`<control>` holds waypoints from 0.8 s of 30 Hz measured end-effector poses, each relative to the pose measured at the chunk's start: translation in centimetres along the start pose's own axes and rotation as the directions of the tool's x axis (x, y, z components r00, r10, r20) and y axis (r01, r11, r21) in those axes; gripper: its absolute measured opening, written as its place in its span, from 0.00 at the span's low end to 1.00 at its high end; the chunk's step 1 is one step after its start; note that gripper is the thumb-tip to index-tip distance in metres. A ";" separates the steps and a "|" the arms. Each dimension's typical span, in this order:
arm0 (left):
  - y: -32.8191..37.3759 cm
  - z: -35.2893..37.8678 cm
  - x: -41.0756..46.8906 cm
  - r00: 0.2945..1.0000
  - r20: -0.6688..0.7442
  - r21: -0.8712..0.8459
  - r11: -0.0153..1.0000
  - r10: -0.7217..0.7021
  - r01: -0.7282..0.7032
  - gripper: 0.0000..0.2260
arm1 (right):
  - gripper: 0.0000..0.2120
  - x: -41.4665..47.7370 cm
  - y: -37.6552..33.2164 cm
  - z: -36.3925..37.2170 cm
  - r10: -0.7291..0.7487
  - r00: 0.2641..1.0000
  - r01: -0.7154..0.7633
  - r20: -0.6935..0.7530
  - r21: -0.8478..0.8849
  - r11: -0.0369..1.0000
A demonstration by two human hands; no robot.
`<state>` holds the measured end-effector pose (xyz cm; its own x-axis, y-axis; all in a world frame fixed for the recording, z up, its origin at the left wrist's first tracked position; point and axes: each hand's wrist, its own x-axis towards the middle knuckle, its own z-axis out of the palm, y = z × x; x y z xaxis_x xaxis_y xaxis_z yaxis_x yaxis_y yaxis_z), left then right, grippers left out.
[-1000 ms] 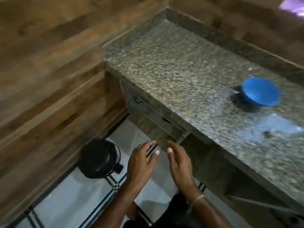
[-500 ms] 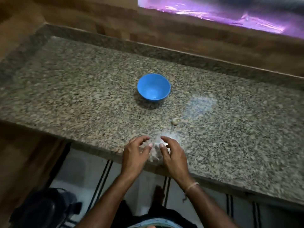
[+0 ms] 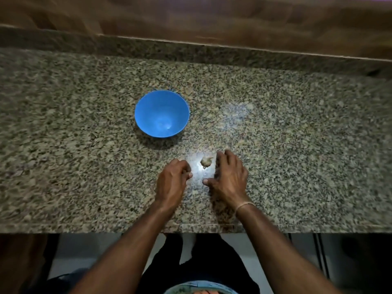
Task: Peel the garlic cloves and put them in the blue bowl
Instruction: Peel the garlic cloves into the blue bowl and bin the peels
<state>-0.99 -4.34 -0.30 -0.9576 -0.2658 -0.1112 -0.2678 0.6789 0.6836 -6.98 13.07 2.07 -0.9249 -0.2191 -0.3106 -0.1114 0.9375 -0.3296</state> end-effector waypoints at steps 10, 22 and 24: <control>3.4 -4.0 2.5 0.962 -0.269 -0.122 0.993 -0.038 0.005 0.03 | 0.50 0.2 0.5 0.5 -0.007 1.000 0.007 -0.011 0.007 1.000; 3.5 -7.2 7.8 0.872 -0.471 0.093 0.975 -0.136 0.202 0.08 | 0.49 0.3 1.3 0.6 -0.062 0.998 0.062 -0.008 0.000 0.998; 5.0 -4.6 5.2 0.909 -0.407 0.010 0.995 -0.087 0.100 0.09 | 0.48 0.2 1.4 0.6 -0.069 0.998 0.069 -0.003 0.000 0.998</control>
<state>-6.85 -5.55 5.85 -0.8041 -0.5795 0.1327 -0.3633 0.6557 0.6619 -7.12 14.19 1.00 -0.9163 -0.2821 -0.2841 -0.1749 0.9203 -0.3499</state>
